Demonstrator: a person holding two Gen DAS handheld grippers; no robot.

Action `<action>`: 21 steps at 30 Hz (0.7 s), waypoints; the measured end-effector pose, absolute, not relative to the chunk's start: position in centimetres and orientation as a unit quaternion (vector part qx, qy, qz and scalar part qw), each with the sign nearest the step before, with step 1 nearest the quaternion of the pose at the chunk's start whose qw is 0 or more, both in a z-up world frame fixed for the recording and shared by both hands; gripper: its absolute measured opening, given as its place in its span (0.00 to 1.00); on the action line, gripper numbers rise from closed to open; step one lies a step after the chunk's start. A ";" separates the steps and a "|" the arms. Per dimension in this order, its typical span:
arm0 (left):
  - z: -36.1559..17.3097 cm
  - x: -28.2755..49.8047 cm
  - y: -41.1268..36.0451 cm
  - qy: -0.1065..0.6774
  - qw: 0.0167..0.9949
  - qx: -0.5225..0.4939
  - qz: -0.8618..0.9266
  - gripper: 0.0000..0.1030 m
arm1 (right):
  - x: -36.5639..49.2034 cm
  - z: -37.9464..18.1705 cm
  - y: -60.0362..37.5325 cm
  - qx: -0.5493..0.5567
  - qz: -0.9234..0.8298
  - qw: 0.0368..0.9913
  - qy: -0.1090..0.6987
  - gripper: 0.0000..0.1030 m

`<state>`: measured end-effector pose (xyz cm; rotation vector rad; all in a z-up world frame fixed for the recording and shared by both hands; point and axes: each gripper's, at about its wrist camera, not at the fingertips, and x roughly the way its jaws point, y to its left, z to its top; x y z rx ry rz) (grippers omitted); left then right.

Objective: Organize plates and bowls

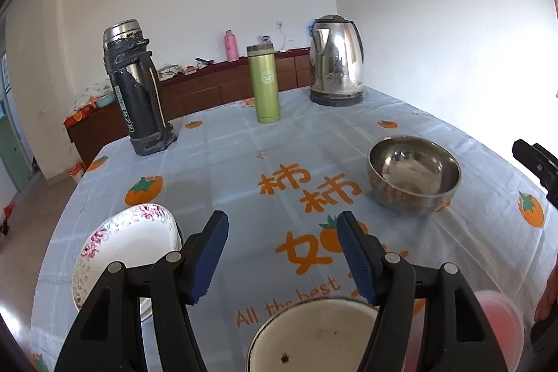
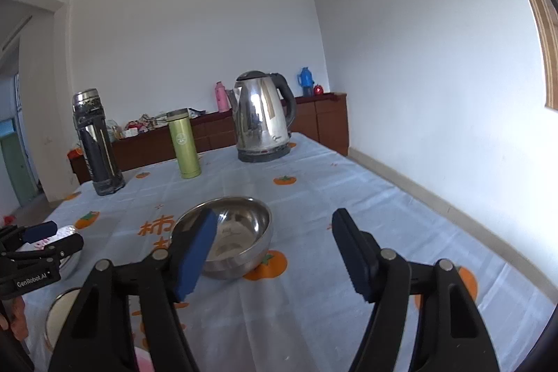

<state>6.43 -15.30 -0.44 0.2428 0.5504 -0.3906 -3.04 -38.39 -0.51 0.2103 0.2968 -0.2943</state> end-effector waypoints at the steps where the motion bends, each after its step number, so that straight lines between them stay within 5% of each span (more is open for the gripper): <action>1: -0.7 6.4 -15.2 0.273 0.935 0.121 -0.192 0.65 | -3.1 -0.5 -38.4 0.105 -0.143 0.973 0.148 0.68; 7: -1.2 6.9 -16.4 0.285 0.929 0.137 -0.195 0.65 | -2.9 -0.8 -38.4 0.108 -0.131 0.972 0.164 0.68; 12: 0.1 7.2 -17.6 0.293 0.923 0.131 -0.212 0.65 | -2.0 -1.3 -39.3 0.138 -0.112 0.966 0.190 0.56; 21: -2.1 5.3 -13.8 0.321 0.909 0.146 -0.222 0.65 | -3.4 -1.5 -36.7 0.125 0.006 0.965 0.232 0.55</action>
